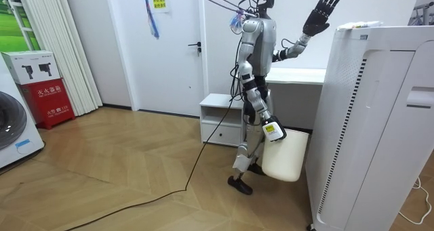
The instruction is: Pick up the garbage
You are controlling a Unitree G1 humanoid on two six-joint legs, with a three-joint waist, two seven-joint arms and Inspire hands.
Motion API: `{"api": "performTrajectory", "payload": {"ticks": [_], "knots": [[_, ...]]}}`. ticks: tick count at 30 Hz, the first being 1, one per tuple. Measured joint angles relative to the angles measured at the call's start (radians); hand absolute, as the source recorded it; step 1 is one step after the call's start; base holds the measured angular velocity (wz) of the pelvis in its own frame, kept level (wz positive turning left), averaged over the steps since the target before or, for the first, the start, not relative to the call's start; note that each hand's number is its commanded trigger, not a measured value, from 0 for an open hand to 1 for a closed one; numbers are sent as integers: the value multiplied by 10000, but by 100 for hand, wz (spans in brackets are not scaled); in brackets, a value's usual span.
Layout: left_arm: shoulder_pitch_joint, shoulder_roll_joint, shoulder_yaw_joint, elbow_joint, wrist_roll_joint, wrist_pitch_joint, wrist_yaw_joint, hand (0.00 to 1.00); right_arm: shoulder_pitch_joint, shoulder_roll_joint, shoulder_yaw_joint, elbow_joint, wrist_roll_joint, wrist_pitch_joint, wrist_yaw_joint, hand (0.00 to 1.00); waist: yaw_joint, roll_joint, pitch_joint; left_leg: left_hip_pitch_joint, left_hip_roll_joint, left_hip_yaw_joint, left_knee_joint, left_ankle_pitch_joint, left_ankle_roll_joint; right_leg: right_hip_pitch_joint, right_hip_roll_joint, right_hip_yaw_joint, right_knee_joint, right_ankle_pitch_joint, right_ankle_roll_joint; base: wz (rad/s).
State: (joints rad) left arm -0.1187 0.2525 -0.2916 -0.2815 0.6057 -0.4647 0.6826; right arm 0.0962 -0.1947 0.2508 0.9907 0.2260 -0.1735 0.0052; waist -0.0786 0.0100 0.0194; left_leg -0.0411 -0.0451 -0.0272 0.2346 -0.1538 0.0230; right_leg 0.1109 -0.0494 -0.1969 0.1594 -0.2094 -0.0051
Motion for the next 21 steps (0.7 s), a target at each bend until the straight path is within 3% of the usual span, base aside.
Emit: {"api": "performTrajectory", "payload": {"ticks": [8,14,21], "knots": [[0,75,1,324,39,5,-173,0,-32,-52,-6,105,-5,0,5,100,2,-2,0,-1,13,171,-55,0,0,-8,-9,23,-56,0,0,0],[55,544,17,462,468,11,-172,0,-45,-141,-5,69,-1,0,1,100,37,-6,-10,-10,18,218,-66,0,0,-24,-12,10,-28,0,0,0],[59,551,147,765,643,52,-148,0,-58,-186,-6,51,-5,1,8,100,48,6,-20,-12,32,255,-50,17,29,-82,-15,19,92,-1,2,0]]}}
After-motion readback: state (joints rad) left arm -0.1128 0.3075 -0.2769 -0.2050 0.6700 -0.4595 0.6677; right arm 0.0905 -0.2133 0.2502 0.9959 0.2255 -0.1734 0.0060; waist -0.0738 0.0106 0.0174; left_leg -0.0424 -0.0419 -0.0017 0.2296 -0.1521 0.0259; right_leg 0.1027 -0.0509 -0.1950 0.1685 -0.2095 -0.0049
